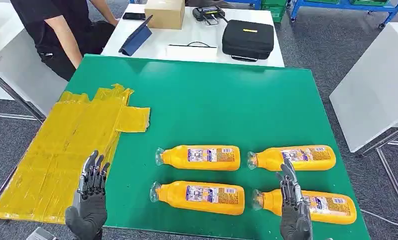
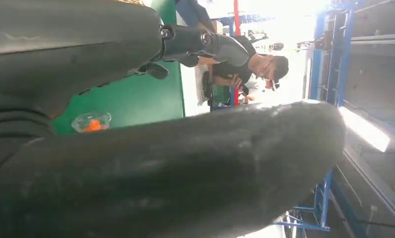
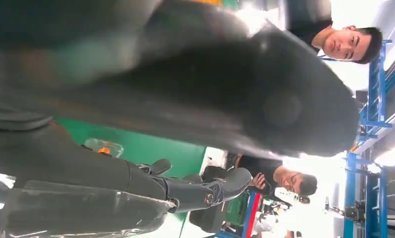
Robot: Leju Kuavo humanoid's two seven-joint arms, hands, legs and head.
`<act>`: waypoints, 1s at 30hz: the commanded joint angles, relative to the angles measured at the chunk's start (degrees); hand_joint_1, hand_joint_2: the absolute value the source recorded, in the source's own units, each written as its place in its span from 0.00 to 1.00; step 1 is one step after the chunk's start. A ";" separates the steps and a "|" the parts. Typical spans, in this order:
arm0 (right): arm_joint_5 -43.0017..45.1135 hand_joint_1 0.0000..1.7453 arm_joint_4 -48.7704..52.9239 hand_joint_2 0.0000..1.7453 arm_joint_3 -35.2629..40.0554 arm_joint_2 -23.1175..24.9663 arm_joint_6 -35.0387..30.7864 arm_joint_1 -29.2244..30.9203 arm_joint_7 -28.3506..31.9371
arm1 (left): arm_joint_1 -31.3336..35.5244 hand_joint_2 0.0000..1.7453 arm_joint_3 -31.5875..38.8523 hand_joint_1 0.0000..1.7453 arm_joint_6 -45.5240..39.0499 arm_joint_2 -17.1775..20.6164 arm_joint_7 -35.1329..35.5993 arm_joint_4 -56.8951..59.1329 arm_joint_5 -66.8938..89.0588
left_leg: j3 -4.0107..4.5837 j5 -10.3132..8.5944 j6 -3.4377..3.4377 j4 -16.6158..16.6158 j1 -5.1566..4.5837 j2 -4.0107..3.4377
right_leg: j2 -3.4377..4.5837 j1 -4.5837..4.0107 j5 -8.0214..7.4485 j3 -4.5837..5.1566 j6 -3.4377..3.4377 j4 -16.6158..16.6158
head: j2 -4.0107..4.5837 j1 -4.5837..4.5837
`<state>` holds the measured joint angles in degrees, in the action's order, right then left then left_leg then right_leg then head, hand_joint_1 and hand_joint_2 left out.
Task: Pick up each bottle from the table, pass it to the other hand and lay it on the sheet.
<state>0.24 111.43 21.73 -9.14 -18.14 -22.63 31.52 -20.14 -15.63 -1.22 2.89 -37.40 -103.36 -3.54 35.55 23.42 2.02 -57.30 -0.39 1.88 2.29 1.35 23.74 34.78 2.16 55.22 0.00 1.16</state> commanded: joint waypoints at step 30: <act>10.07 0.00 5.75 0.00 -18.54 8.14 28.40 -6.61 -5.94 | -3.05 0.00 -2.03 0.00 3.03 5.21 3.04 0.24 -7.36 | -0.44 0.22 -0.20 0.04 0.04 -0.15 | -0.18 -0.10 0.22 -0.17 -0.24 -0.04 | 0.00 0.00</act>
<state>10.01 119.82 4.07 -3.06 10.01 -30.57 25.70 -22.70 -15.85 2.27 5.88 -34.60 -103.56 -11.04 35.40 23.50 2.00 -57.29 -0.40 1.93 2.25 1.35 23.83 34.85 2.14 55.22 0.00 1.16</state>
